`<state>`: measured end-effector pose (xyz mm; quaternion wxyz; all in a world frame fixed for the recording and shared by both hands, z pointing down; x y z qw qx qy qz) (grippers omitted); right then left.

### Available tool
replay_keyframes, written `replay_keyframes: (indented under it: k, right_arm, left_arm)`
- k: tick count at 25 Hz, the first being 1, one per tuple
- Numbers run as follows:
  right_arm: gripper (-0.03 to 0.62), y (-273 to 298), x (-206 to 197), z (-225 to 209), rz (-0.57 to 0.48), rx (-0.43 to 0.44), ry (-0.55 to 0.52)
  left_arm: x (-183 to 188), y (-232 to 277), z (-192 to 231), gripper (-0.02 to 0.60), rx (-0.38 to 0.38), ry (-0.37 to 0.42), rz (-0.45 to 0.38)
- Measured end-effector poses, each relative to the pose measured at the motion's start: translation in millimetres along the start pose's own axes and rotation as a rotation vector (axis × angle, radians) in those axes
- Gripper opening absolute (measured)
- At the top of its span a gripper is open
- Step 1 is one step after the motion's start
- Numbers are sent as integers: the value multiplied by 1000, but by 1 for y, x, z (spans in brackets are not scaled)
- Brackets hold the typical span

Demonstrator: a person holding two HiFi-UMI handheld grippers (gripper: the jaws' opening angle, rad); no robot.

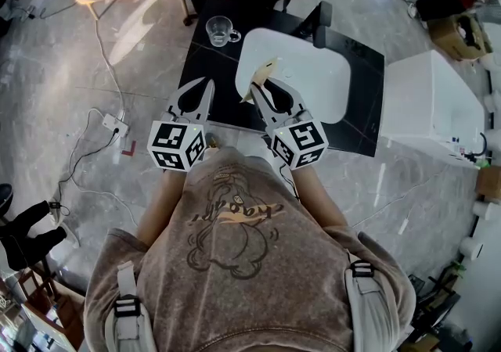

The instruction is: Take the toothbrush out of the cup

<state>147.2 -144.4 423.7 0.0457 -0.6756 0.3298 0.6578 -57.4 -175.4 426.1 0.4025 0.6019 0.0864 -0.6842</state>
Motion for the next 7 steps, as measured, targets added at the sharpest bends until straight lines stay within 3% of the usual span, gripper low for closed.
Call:
replay_keyframes:
  k: [7]
  right_arm:
    - [103,4,0,0,7,3,5]
  left_arm:
    - [1,1,4,17,-4,3,11]
Point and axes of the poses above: the fingertips, and each gripper's own axes: y forward along the fingers, z to its left, x out of its top, the point moved 9 cm from there along -y, backward along the fingers, and after that the axes turned 9 degrees about z, right-handed, at the moved point
